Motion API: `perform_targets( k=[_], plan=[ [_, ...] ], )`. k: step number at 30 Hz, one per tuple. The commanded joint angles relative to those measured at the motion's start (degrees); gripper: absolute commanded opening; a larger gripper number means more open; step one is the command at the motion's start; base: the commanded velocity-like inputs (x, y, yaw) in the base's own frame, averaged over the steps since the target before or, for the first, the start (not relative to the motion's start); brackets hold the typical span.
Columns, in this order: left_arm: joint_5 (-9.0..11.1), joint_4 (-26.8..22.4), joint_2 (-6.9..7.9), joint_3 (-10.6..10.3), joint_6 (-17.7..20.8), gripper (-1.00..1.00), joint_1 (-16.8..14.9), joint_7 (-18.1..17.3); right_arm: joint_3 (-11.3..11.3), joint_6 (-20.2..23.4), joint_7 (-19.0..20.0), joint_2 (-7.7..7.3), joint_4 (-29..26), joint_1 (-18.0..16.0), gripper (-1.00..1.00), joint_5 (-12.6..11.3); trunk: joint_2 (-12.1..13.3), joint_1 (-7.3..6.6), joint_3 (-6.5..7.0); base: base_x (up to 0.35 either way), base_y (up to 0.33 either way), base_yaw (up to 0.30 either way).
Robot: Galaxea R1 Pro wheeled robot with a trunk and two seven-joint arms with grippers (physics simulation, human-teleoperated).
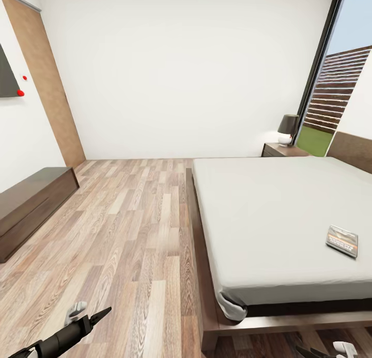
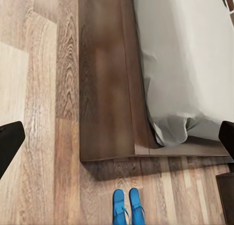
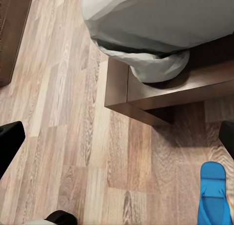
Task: In the bedroom, move the book from the bed onto either nightstand, and place the two sandals side by side next to the bed.
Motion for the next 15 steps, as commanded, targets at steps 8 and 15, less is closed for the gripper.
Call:
perform_targets(
  k=[8, 15],
  plan=[
    [0.2, 0.0, 0.00, 0.1, 0.6, 1.00, 0.0, -0.2, -0.1, 0.4, 0.2, 0.00, 0.0, 0.0, 1.00, -0.2, 0.0, -0.01, -0.05, 0.000, 0.000, 0.000],
    [0.2, 0.1, -0.23, 0.1, 0.6, 1.00, 0.0, 0.0, 0.0, 0.3, 0.2, 0.70, 0.1, 0.0, 1.00, -0.2, 0.0, -0.01, -0.05, 0.000, 0.000, 0.000]
  ],
)
